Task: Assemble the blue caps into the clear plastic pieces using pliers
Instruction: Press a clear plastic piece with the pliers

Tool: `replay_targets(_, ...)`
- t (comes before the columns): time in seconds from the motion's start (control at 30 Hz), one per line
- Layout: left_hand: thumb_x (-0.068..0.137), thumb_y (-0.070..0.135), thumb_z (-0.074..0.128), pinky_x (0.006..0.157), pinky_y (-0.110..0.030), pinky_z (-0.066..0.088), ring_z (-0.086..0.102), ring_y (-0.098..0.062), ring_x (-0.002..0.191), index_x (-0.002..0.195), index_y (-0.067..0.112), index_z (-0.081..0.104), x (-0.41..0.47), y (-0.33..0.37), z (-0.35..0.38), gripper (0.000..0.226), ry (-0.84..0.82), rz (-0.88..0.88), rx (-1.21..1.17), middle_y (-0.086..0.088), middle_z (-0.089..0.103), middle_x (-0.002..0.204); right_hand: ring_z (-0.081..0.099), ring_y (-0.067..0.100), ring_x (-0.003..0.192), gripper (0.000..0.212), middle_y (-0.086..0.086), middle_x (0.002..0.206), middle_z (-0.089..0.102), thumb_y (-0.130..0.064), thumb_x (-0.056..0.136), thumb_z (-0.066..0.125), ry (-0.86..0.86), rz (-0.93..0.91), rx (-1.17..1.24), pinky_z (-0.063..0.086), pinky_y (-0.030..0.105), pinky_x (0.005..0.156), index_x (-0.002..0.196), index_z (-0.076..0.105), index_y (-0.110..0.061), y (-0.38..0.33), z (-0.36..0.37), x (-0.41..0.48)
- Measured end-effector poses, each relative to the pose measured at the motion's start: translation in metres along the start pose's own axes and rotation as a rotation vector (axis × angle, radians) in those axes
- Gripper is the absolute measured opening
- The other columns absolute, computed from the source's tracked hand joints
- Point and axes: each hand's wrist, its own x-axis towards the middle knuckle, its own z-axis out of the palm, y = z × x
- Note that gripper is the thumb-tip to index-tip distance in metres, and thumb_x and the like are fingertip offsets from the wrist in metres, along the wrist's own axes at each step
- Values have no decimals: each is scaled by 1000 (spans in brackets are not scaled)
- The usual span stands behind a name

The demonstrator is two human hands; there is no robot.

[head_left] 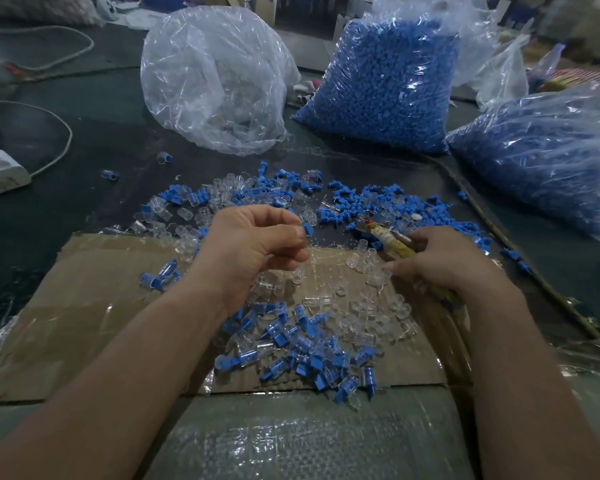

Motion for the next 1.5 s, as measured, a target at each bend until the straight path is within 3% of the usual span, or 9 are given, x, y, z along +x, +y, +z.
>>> replay_targets(0.13, 77, -7, 59, 49, -18, 52, 64, -14, 53, 76, 1, 58, 1, -1, 0, 8, 7, 6, -2, -5, 66, 59, 47, 18, 88, 46, 1, 98, 51, -27, 67, 75, 184, -98, -73, 39, 33, 74, 107, 54, -18, -2, 1, -2)
replay_targets(0.27, 80, -8, 56, 50, -18, 52, 64, -13, 53, 77, 2, 57, 2, -2, 0, 10, 32, 12, -20, -4, 66, 58, 49, 17, 84, 42, -2, 94, 50, -6, 75, 62, 379, -234, 168, 40, 34, 72, 113, 53, -20, -9, 0, -5)
replay_targets(0.4, 81, -7, 55, 50, -18, 52, 64, -13, 54, 78, 3, 56, 3, -5, 1, 10, 58, 34, -30, -2, 66, 58, 51, 14, 76, 21, -3, 87, 56, -19, 82, 64, 495, -419, 252, 37, 30, 68, 100, 55, -21, -13, 0, -13)
replay_targets(0.53, 82, -7, 55, 51, -18, 52, 64, -12, 55, 77, 5, 56, 4, -7, 1, 13, 105, 62, -45, -1, 66, 58, 49, 14, 83, 30, -6, 92, 49, -25, 79, 68, 450, -534, 188, 40, 33, 72, 106, 55, -18, -24, 7, -20)
replay_targets(0.73, 82, -5, 57, 53, -18, 52, 63, -11, 56, 78, 6, 58, 5, -7, 1, 12, 184, 128, -89, -6, 65, 66, 38, 4, 84, 34, -10, 96, 43, -25, 81, 66, 354, -677, 70, 25, 18, 69, 111, 55, -15, -33, 16, -24)
replay_targets(0.93, 81, -7, 57, 52, -17, 52, 64, -10, 56, 77, 6, 58, 6, -6, 2, 14, 202, 153, -91, -4, 65, 67, 39, 4, 89, 39, -11, 99, 42, -26, 82, 66, 271, -729, 28, 26, 16, 75, 117, 53, -14, -37, 19, -25)
replay_targets(1.1, 82, -7, 57, 53, -17, 52, 64, -9, 56, 79, 5, 58, 5, -5, 3, 13, 202, 165, -78, -6, 64, 70, 35, 0, 78, 35, -14, 93, 41, -26, 82, 66, 227, -729, 49, 26, 1, 70, 113, 54, -15, -37, 20, -24)
replay_targets(1.27, 82, -7, 56, 54, -17, 52, 64, -9, 58, 79, 6, 59, 5, -5, 3, 13, 196, 161, -48, -6, 65, 72, 37, -9, 76, 27, -21, 82, 37, -29, 82, 64, 183, -728, 62, 27, 3, 68, 104, 53, -19, -38, 20, -25)
replay_targets(1.5, 83, -8, 56, 54, -17, 52, 64, -8, 56, 78, 7, 58, 3, -6, 6, 15, 216, 217, 14, -9, 64, 72, 38, -4, 72, 22, -21, 78, 38, -30, 83, 63, 177, -718, 64, 28, 14, 61, 95, 45, -28, -42, 21, -30)
